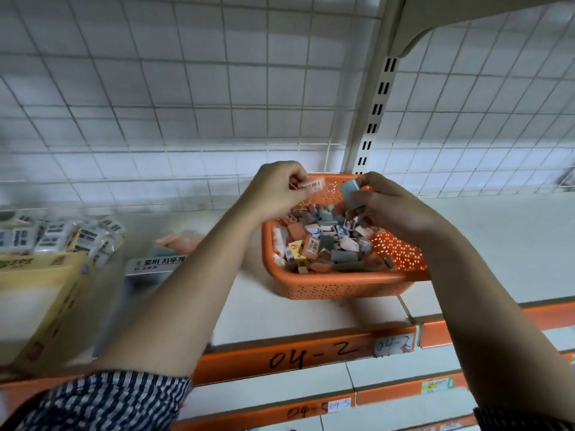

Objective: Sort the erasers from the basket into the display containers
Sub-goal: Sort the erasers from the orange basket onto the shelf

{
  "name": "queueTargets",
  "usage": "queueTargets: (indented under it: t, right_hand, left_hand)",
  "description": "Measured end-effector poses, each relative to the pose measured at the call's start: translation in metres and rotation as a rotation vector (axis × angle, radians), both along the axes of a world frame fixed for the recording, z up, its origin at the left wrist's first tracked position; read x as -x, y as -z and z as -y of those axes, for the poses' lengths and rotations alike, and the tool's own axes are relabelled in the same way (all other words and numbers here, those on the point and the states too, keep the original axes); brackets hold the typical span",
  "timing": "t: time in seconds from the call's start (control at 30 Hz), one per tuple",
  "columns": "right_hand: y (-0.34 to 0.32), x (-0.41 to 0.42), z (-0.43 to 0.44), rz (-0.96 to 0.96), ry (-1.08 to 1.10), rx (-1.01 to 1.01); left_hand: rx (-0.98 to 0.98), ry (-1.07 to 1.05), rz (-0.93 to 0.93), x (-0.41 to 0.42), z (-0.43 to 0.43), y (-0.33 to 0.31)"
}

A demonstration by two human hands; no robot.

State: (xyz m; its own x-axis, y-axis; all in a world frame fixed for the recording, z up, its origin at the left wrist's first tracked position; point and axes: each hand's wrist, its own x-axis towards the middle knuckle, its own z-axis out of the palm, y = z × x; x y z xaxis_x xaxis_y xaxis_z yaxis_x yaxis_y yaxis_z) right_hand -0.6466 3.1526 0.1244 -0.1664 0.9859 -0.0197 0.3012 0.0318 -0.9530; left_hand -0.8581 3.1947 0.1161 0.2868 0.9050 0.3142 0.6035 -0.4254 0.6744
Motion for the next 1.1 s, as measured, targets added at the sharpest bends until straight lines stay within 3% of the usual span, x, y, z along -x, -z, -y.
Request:
queueTargets:
  t: [0.13,0.27,0.5,0.57,0.7,0.83,0.97,1.1]
  right_hand:
    - [-0.01,0.042,0.005,-0.061,-0.165,0.05]
    - [-0.016,0.108,0.006,-0.306,-0.236,0.118]
    - [-0.003,0.226,0.01,-0.544,-0.09,0.164]
    - [0.013,0.249,0.009,-0.423,-0.017,0.093]
    - [0.046,0.266,-0.004,0.082,0.077,-0.089]
    - [0.064,0.265,-0.019,0.451,0.025,-0.079]
    - [0.071,0.264,-0.019,0.579,0.001,-0.148]
    - [0.053,0.263,-0.011,0.428,0.08,-0.285]
  left_hand:
    - [0.105,-0.134,0.29,0.073,0.021,-0.004]
    - [0.157,-0.305,0.41,0.142,0.044,0.008]
    - [0.193,-0.477,0.66,0.203,0.069,0.03]
    - [0.18,-0.5,0.708,0.213,0.071,0.035]
    - [0.146,-0.501,0.718,0.226,0.074,0.043]
    - [0.155,-0.503,0.645,0.234,0.074,0.047]
    - [0.154,-0.522,0.533,0.234,0.069,0.05]
    - [0.199,-0.489,0.449,0.222,0.054,0.049]
